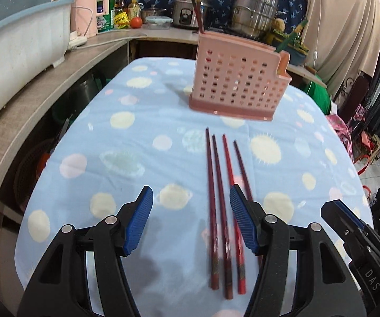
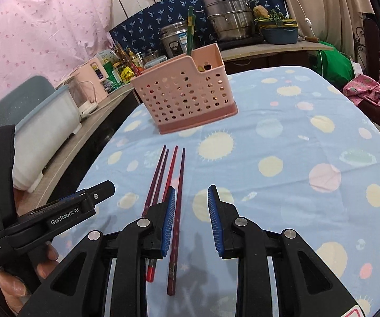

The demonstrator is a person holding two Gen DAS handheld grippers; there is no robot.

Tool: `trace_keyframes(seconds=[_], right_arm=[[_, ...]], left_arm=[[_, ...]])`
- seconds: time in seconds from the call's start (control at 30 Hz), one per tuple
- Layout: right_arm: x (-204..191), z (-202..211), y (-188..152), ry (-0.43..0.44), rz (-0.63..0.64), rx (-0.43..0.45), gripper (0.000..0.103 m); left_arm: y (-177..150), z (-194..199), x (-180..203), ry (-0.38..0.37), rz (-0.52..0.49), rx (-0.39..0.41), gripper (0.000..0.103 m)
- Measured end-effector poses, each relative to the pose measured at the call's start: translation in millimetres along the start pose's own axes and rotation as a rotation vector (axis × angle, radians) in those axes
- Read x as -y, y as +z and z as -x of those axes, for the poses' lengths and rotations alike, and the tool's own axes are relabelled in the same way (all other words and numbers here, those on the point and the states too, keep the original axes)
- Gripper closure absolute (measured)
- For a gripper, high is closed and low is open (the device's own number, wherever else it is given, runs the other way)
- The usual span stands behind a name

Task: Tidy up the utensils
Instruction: 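Move both open tools back over the remaining chopsticks, then grasp a dark red chopstick with the right tool while the left tool grasps another dark red chopstick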

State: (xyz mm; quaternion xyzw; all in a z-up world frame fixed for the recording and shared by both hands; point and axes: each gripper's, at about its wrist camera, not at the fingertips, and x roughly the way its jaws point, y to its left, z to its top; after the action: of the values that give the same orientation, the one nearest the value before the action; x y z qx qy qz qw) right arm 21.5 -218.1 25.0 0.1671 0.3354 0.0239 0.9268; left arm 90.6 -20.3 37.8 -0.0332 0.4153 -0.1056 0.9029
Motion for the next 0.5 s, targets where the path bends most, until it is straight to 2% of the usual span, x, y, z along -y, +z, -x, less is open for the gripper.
trace_keyframes(seconds=[0.27, 0.5], right_arm=[[-5, -6, -31, 0.004, 0.025, -0.072, 0.077], [-16, -9, -53, 0.005, 0.071, -0.111, 0.077]], left_arm=[[-33, -3, -6, 0.020, -0.023, -0.037, 0.046], [-50, -5, -9, 0.025, -0.035, -0.060, 0.046]])
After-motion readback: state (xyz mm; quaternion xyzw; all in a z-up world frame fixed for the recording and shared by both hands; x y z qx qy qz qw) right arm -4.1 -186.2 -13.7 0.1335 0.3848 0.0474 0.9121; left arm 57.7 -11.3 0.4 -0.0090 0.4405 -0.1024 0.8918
